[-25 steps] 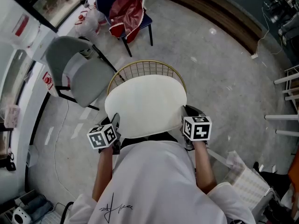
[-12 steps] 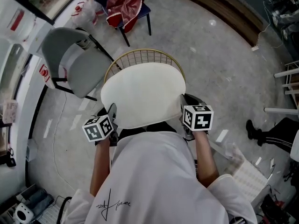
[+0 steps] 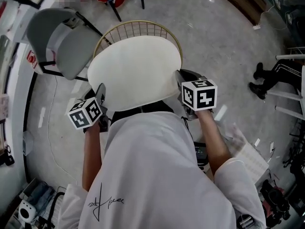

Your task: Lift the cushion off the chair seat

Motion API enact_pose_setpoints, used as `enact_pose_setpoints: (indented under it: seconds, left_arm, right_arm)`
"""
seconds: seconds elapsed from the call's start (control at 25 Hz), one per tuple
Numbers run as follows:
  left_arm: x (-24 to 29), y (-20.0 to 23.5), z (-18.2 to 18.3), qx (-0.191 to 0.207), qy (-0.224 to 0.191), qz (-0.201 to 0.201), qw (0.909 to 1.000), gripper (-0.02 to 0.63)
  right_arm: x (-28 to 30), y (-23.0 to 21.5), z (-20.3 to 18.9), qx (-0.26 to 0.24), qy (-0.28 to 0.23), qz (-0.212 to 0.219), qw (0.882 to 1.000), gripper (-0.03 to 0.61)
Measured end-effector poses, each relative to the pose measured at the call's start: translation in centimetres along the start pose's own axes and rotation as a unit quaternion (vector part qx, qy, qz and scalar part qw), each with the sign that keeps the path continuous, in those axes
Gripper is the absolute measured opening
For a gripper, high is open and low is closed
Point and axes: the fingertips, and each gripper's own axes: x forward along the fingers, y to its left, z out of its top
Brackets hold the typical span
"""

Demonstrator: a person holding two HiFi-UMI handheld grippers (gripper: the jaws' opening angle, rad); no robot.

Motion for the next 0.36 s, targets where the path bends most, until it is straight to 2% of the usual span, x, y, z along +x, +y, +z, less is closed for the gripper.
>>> enact_pose_setpoints:
  seconds: [0.36]
  left_arm:
    - [0.13,-0.54,-1.16,-0.005,0.006,-0.003,1.0000,0.101]
  right_arm:
    - [-0.24,-0.61,-0.83,0.002,0.007,0.000,1.000,0.025]
